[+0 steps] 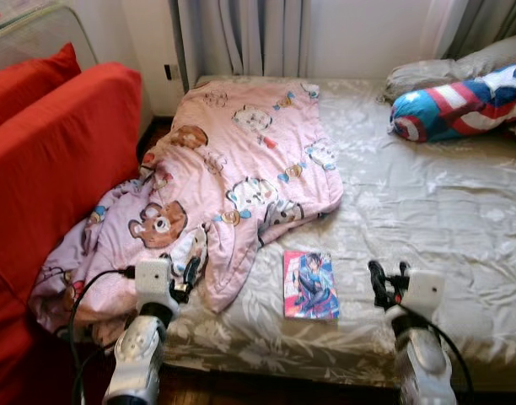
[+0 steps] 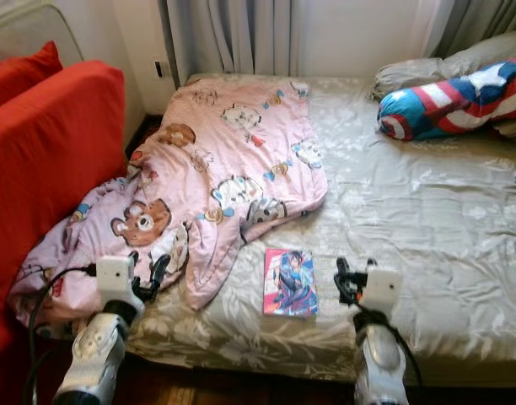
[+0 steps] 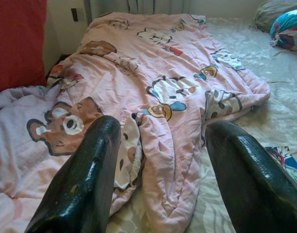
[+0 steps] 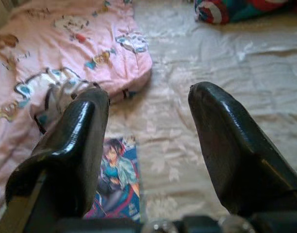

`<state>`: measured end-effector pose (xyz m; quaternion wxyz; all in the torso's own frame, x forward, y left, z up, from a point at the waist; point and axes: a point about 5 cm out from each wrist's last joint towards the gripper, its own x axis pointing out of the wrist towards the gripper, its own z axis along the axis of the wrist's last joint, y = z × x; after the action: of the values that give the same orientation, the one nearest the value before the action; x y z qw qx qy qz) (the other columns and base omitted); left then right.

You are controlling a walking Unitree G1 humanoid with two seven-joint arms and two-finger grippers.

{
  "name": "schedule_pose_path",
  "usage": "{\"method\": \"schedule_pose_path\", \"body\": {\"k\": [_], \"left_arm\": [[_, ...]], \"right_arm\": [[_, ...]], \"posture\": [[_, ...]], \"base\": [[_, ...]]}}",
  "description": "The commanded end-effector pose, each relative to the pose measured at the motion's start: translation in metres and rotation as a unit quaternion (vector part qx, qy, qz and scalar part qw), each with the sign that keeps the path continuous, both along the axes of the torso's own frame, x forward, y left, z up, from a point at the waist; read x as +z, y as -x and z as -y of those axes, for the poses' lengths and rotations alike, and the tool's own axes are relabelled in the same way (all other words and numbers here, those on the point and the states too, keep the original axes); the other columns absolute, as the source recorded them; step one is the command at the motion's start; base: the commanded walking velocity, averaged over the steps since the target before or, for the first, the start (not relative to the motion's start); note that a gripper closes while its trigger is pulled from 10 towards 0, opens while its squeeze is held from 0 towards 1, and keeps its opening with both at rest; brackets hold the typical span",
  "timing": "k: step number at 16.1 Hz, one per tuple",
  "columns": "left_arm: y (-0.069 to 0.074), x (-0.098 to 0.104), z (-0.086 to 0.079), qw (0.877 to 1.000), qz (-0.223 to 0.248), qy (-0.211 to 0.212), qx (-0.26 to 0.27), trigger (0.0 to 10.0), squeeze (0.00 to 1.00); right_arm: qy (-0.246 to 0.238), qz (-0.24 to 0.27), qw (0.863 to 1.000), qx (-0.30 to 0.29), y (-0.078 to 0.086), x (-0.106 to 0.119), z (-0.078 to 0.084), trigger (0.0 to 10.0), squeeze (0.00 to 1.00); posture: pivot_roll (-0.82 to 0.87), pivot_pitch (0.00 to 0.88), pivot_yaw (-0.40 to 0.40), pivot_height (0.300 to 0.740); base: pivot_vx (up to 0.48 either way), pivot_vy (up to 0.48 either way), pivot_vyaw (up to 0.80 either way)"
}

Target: Clean up the room

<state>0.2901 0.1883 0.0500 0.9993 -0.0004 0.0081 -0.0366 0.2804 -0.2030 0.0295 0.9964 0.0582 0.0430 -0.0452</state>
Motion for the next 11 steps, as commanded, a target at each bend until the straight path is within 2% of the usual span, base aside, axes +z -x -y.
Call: {"method": "schedule_pose_path", "body": {"k": [1, 11], "left_arm": [[-0.002, 0.0, -0.003, 1.0, -0.008, 0.003, 0.002, 10.0, 0.0], [-0.017, 0.011, -0.001, 1.0, 0.01, 0.008, 0.0, 10.0, 0.0]], "right_arm": [[-0.005, -0.005, 1.0, -0.004, -0.002, 0.0, 0.0, 10.0, 0.0], [0.0, 0.007, 1.0, 0.003, -0.014, 0.011, 0.001, 10.0, 0.0]], "posture": [[-0.03, 0.0, 0.014, 0.704], [-0.03, 0.0, 0.002, 0.704]], "base": [[0.0, 0.0, 0.0], [0.0, 0.0, 0.0]]}}
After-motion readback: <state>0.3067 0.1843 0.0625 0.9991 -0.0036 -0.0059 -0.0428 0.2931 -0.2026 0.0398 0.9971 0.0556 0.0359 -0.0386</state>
